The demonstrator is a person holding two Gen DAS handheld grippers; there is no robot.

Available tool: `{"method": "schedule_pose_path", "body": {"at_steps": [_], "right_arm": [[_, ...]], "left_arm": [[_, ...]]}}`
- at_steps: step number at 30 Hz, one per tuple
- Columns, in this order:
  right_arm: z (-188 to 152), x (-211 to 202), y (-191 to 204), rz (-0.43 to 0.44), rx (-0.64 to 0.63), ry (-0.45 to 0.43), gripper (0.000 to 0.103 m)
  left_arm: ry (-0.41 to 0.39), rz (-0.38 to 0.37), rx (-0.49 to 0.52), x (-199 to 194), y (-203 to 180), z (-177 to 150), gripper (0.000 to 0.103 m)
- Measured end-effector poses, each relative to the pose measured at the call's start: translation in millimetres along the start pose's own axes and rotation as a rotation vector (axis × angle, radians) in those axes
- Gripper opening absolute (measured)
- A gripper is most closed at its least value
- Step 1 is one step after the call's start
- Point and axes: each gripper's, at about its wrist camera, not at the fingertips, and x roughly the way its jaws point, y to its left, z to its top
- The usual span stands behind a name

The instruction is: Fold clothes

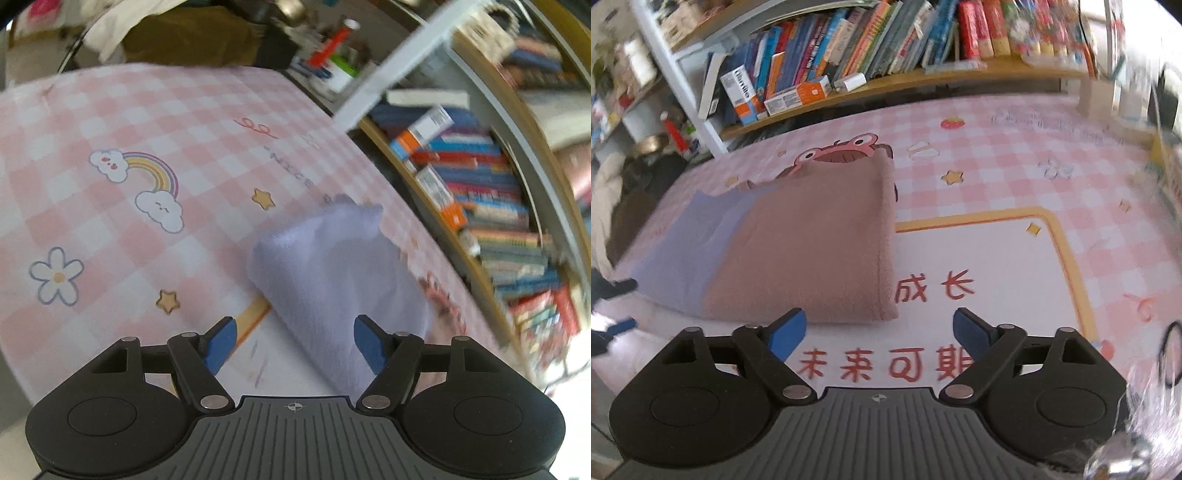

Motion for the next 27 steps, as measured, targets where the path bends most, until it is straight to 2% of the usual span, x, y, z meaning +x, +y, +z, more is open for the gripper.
{"method": "schedule_pose_path", "body": {"at_steps": [4,8,10,11,13,14,15,18,21,27], "right_arm": [[10.6,9.7,-9.7,0.036,0.121,0.016,0.055],[19.1,21.0,-12.6,0.021,0.183,0.022,0.041],[22.9,26.4,-13.6,0.014,0.210,0.026,0.035],[23.7,28.8,-13.4,0.012,0.216,0.029,0.034],[25.3,33.7,-12.0,0.007,0.222,0.035,0.028],[25.7,36.0,-10.6,0.005,0.223,0.039,0.027],[26.1,38.4,-8.8,0.002,0.225,0.044,0.025],[26.0,44.2,-2.4,0.008,0.228,0.059,0.025],[25.8,50.5,10.3,0.038,0.219,0.083,0.024],[20.1,67.2,58.0,0.116,0.113,0.143,0.024]], "left_arm": [[-0.003,-0.026,-0.106,12.6,11.8,10.8,0.071],[0.019,-0.076,-0.281,28.5,28.2,15.2,0.068],[0.016,-0.096,-0.323,34.9,30.3,16.5,0.067],[0.022,-0.094,-0.327,38.3,28.8,18.1,0.064],[0.035,-0.070,-0.332,45.0,26.6,20.5,0.044],[0.044,-0.051,-0.338,48.7,26.9,20.7,0.024],[0.049,-0.046,-0.339,51.9,28.9,20.7,0.014],[0.030,-0.070,-0.316,52.9,36.0,25.7,0.011],[-0.009,-0.049,-0.289,48.2,50.2,41.9,0.011],[-0.043,-0.041,-0.279,45.4,83.3,71.4,0.012]]}}
